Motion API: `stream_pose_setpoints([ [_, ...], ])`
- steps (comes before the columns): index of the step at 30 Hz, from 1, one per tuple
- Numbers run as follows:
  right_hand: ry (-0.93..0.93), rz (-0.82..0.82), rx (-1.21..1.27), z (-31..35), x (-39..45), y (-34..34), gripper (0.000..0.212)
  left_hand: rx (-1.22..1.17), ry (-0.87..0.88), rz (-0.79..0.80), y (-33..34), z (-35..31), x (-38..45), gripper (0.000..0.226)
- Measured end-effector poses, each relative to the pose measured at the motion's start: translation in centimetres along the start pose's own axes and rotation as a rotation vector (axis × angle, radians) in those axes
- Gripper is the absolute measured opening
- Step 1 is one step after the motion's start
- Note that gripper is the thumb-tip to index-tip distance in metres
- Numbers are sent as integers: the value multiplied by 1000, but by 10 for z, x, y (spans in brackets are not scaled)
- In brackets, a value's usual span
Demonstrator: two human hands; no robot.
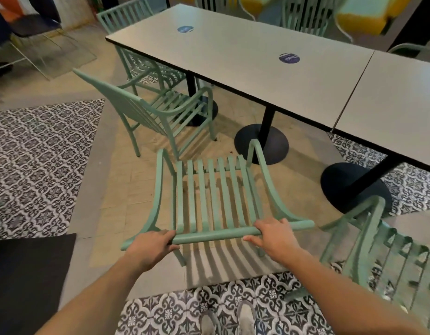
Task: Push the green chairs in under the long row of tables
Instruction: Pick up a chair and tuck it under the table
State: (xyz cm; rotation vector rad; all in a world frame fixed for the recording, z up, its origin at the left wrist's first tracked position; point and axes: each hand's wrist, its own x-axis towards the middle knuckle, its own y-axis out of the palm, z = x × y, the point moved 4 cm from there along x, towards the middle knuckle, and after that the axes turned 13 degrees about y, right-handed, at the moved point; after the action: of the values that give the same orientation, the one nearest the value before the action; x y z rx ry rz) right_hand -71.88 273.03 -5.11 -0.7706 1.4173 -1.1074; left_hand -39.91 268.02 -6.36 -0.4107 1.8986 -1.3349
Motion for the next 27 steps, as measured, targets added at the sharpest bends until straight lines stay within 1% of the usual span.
stream_pose_setpoints([
  [2, 33, 26, 0, 10, -9, 5, 59, 26, 3, 23, 1, 11, -1, 32],
  [4, 66, 14, 31, 21, -19, 9, 56, 39, 16, 46, 4, 24, -3, 32],
  [6, 108, 4, 59, 34, -29, 14, 65, 55, 55, 48, 4, 40, -3, 33],
  [9, 156, -57, 120, 54, -41, 16, 82, 93, 85, 30, -1, 64, 0, 32],
  [13, 273, -54, 137, 96, -55, 20, 85, 122, 140, -19, -14, 97, 2, 28],
  [16, 337, -48, 130, 123, -63, 20, 95, 136, 193, 4, -25, 116, 2, 27],
  [17, 360, -34, 133, 130, -65, 22, 95, 145, 208, 7, -27, 121, 1, 28],
  [21, 444, 5, 131, 154, -68, 33, 77, 175, 218, -4, -34, 139, -6, 30],
  [23, 469, -7, 130, 159, -68, 35, 74, 174, 218, 14, -33, 143, -8, 32],
  [24, 480, -26, 152, 158, -70, 34, 77, 167, 213, 2, -31, 143, -10, 35],
  [25, 486, -53, 182, 155, -73, 31, 79, 134, 191, -56, -27, 144, -11, 41],
  [26, 495, -77, 215, 149, -76, 30, 78, 56, 124, -146, -22, 145, -16, 48],
  [27, 527, -98, 256, 141, -78, 28, 74, -50, 16, -264, -22, 149, -21, 56],
])
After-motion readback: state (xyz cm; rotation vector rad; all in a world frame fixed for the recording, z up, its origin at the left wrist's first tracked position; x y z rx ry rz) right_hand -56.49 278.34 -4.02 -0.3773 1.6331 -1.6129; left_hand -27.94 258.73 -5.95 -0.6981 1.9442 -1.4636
